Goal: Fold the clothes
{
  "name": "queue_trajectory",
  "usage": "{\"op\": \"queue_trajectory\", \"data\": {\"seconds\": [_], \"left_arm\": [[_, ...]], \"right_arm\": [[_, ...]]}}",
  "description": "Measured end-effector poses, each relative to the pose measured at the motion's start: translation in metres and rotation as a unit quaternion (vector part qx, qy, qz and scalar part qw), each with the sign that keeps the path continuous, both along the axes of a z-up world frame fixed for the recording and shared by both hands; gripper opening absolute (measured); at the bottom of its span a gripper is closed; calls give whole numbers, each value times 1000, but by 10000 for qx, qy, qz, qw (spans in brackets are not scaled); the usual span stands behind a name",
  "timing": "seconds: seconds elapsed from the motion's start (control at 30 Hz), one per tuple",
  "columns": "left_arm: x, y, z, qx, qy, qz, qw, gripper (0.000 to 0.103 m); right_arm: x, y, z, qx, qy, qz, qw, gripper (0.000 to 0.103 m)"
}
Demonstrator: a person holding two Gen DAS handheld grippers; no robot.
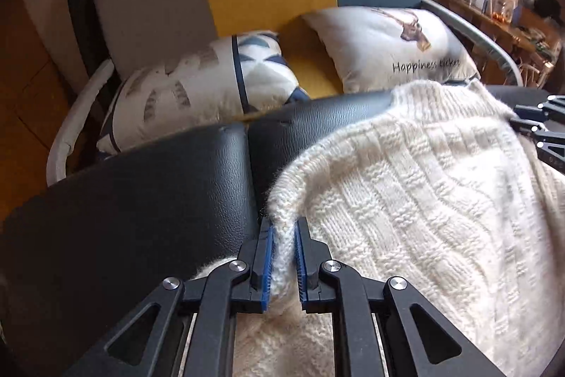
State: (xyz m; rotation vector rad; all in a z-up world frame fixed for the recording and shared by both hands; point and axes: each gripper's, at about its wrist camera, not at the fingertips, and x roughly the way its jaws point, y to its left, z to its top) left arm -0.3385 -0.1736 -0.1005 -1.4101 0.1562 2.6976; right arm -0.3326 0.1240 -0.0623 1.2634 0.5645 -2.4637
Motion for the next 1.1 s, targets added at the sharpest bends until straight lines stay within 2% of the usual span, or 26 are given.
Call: {"op": "queue_trajectory", "data": {"seconds": [0.1,0.17,0.23,0.3,0.37,0.43,0.6,0.7,0.8,0.87,1.03,1.07,1.1], "left_arm": [[17,-24,17,828,80,273,9962,17],[40,-41,31,1092,220,502,9925,19],[71,-57,41,1312,358,654,9886,19],[108,-76,43,1508,434,826,9842,21],[147,-92,39,1658,408,1000,9802,26],[182,-102,29,1793,263,1185,9763,27],[257,-115,5,2024,-71,1517,9675,27],[289,-113,-4,2164,-143,1609,9629,28],[307,-103,-11,2182,-218,1590,9626,35],[314,-95,-14,2170,-254,1505,9642,39],[322,-73,-15,1997,-260,1294,9709,49],[323,-69,-15,1945,-260,1258,9725,49],[323,-64,-14,1894,-261,1207,9741,48]], "right_arm": [[4,4,8,-388,-74,-96,9992,28],[7,7,14,-646,-123,-160,9977,29],[34,30,23,-1498,-535,-259,9869,30],[74,63,23,-2413,-951,-484,9646,31],[121,100,10,-3274,-1380,-911,9303,33],[163,129,-9,-3770,-1743,-1260,9009,34],[240,143,-56,-4223,-2475,-1479,8594,37],[259,134,-70,-4502,-2498,-1489,8443,37],[264,121,-80,-4967,-2586,-1358,8173,38],[264,103,-81,-4929,-2714,-1105,8192,37],[265,64,-71,-4347,-2511,-743,8616,37],[263,61,-69,-4260,-2543,-717,8653,37],[263,60,-70,-4255,-2596,-744,8637,37]]}}
